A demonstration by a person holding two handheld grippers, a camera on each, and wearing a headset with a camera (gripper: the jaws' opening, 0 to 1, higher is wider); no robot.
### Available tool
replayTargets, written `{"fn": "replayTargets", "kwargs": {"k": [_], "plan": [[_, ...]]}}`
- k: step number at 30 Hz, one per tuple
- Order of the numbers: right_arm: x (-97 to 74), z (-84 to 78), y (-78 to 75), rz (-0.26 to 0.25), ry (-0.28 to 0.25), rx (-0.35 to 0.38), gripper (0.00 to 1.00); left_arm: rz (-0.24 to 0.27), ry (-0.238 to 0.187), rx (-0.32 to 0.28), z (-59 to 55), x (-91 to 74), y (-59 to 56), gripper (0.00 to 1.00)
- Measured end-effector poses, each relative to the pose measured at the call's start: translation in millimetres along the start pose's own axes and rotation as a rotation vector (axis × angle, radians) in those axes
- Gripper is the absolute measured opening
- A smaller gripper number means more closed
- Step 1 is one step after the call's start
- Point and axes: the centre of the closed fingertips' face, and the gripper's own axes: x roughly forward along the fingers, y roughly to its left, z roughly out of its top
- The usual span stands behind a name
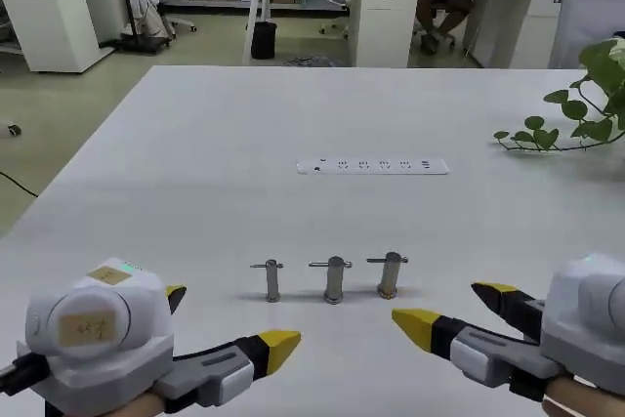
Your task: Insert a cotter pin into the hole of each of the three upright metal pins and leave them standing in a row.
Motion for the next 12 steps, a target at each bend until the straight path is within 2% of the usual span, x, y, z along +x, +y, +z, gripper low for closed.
{"fn": "replayTargets", "kwargs": {"k": [7, 12], "plan": [[0.6, 4.6, 1.6, 0.006, -0.026, 0.033, 0.68, 0.003, -0.007, -0.001, 3.0, -1.1, -0.2, 0.85], [0.4, 5.5, 2.9, 0.003, -0.017, 0.003, 0.68, 0.012, -0.005, 0.003, 3.6, -1.9, 1.1, 0.85]]}}
